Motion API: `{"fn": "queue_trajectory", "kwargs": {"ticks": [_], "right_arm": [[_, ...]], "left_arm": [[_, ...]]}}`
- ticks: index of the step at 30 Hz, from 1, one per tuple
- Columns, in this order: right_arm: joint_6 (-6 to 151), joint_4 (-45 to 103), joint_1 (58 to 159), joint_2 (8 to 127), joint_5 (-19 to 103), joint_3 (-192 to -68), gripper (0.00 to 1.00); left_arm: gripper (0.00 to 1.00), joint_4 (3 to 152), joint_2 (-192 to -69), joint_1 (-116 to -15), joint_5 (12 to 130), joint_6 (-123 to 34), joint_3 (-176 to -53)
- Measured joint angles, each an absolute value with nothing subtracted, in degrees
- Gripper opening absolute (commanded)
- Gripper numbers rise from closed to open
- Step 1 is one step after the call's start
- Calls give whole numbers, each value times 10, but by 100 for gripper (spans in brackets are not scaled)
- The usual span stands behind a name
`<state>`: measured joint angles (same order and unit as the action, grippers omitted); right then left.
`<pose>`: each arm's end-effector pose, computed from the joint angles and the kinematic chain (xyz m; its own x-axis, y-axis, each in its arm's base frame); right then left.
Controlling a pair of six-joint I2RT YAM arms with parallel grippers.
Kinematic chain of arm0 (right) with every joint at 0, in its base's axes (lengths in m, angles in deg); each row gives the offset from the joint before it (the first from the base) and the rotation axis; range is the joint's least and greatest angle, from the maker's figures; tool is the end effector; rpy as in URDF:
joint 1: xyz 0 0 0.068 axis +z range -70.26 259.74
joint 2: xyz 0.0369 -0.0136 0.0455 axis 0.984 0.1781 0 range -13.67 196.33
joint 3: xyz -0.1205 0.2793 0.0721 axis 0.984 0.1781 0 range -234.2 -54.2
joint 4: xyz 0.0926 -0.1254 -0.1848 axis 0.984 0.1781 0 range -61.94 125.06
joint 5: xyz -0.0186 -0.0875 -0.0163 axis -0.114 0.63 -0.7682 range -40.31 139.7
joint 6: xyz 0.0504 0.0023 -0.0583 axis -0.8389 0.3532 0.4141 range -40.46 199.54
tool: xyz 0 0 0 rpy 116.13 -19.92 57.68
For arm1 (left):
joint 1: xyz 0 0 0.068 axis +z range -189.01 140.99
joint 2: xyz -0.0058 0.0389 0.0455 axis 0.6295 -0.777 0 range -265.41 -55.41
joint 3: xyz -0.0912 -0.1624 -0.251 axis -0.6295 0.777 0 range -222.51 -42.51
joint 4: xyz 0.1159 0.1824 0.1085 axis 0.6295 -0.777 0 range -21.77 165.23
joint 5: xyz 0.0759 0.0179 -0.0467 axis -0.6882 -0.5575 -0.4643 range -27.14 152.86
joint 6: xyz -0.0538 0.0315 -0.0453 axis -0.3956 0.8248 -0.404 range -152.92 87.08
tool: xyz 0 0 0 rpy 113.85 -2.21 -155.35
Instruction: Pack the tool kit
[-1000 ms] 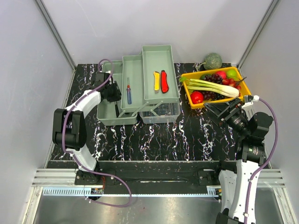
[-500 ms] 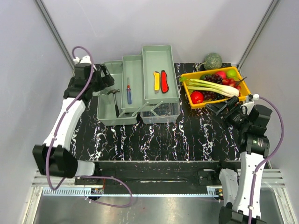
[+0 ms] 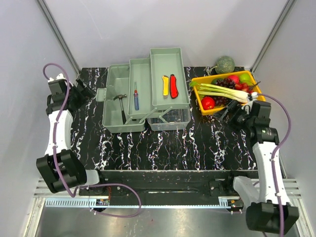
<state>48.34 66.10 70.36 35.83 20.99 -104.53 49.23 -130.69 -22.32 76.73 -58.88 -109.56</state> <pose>0.1529 0.0066 0.3290 -0.6318 0.5650 -0.5308 0.1085 0.7424 0.6611 0.2790 0.0672 0.3583 -0.4456 -0.5773 -0.6842 -0.3159 0.8165 -0.4832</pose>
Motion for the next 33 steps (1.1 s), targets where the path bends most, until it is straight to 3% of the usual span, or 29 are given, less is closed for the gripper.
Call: {"fn": "queue_trajectory", "kwargs": {"ticks": [6,11,15,33], "right_arm": [[502,611,837,434,308,-1060,79],[525,553,853,477,341,-1060,62],[550,510,897,513,348,-1060,55],[596,392,980,679,399,-1063,40]], "left_arm": [[99,503,-1313,-214,837,-599,-1057],[99,535,-1313,-214,865,-600,-1047],[99,546,-1315,-214,893,-606,-1031],[99,554,-1320,-214,931,-615,-1028]]}}
